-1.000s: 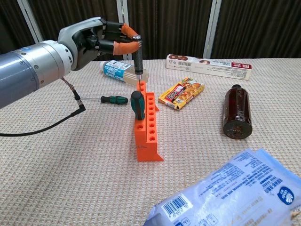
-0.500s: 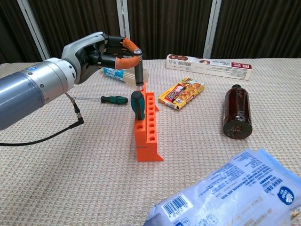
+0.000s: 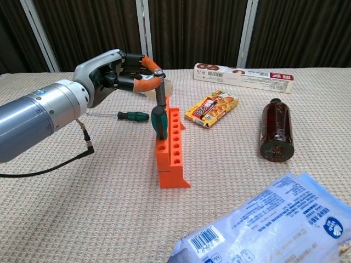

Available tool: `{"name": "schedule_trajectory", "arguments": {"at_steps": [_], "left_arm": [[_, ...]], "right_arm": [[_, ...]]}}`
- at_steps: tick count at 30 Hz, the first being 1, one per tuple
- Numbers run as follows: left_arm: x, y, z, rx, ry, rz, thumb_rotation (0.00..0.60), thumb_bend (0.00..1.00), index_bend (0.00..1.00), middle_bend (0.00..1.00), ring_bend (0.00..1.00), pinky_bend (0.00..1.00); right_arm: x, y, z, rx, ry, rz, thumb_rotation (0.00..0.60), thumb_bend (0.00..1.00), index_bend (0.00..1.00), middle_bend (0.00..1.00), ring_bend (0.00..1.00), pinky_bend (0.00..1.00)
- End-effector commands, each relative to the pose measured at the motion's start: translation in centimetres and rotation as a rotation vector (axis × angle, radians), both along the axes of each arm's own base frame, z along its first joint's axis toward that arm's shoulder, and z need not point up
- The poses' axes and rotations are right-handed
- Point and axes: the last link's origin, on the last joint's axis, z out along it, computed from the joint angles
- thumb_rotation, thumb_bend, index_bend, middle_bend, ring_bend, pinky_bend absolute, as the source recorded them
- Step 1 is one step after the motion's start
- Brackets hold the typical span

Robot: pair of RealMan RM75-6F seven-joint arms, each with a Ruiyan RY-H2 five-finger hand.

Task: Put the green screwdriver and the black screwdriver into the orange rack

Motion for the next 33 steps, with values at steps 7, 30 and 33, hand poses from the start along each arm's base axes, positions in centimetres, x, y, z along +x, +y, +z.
{"name": "schedule_trajectory", "arguments": {"at_steps": [7, 30, 33], "left_arm": [[0.14, 0.26, -0.09, 0.002, 0.006, -0.001, 0.600, 0.54, 0.70, 0.31, 0.10, 0.04], [0.17, 0.44, 0.34, 0.007, 0.017, -0.004, 0.600, 0.54, 0.70, 0.31, 0.10, 0.04], [0.12, 0.52, 0.32, 0.005, 0.021, -0.001, 0.600, 0.54, 0.70, 0.31, 0.10, 0.04]], "right_arm": [[-0.06, 0.02, 0.03, -0.001, 0.001, -0.004, 0.600, 0.00, 0.15, 0.13, 0.00, 0.06], [-0.16, -0.03, -0.06, 0.003, 0.000, -0.011, 0.600, 0.00, 0.15, 0.13, 0.00, 0.06], [-0.16, -0.07, -0.09, 0.005, 0.001, -0.011, 0.600, 0.00, 0.15, 0.13, 0.00, 0.06]]}}
